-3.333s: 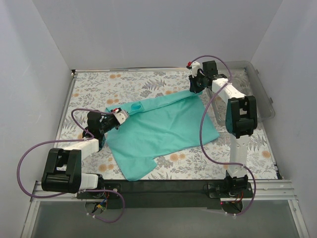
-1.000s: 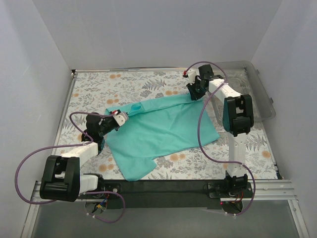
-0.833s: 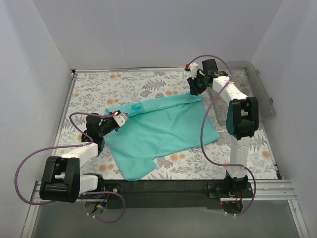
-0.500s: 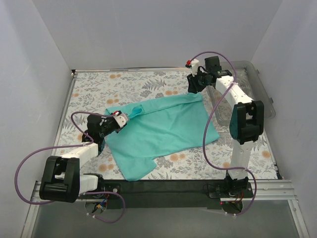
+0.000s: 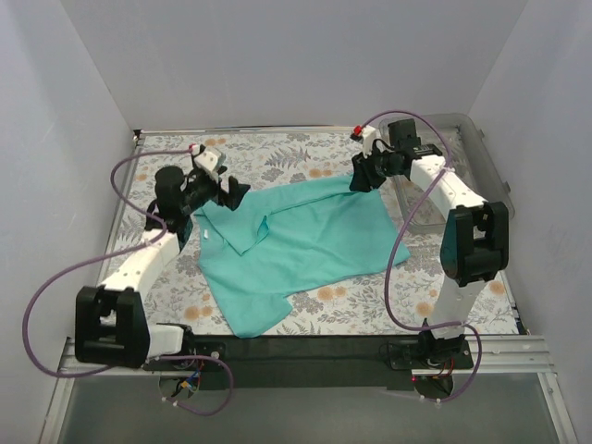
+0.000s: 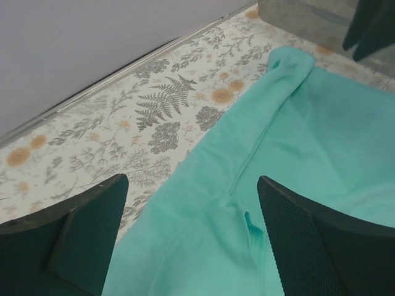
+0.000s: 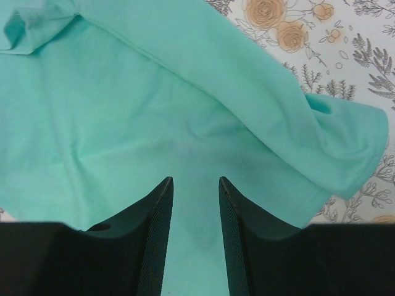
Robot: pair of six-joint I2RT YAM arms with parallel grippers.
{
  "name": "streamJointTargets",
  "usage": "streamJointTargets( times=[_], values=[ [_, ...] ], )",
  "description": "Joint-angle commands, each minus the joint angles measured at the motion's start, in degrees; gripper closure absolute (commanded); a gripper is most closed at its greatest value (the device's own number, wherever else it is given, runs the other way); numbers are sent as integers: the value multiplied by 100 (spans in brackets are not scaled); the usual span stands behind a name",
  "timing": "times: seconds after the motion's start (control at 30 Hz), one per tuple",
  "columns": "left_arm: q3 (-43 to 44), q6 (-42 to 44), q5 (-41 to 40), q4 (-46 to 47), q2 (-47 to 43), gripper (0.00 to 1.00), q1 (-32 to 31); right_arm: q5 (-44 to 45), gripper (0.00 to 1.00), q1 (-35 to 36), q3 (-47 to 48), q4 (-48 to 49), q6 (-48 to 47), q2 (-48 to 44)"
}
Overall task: Fold and stack the t-shirts
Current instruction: Fold the tshirt
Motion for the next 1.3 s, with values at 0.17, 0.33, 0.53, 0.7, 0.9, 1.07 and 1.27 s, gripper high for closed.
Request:
streamJointTargets(
  times=[0.17,0.33,0.53,0.7,0.9,1.07,1.27],
  values=[
    [1581,-1905,393,-2036,2249,35,-151,-615,63,-144,-876,178,26,-906],
    [1846,-2319,164,-2194,2961,49,-398,-826,63,-311,-1368,398,35,-1135],
    [1916,-2416,-285,-2176,3410,55,-609,-993,63,-425,-1598,504,44,-1162],
    [2004,-2434,-232,-2168,3656,57,-828,-1099,63,-530,-1659,539,52,-1162],
    [2214,-2390,-373,-2457,4078,56,-1127,-1213,63,-671,-1703,548,88,-1162],
    [2312,-2407,-810,-2634,4107,54,-1171,-1275,63,-750,-1721,557,88,-1162],
    [1995,-2460,-1743,-2133,2832,31,-1154,-1301,63,-812,-1747,548,61,-1214]
  ],
)
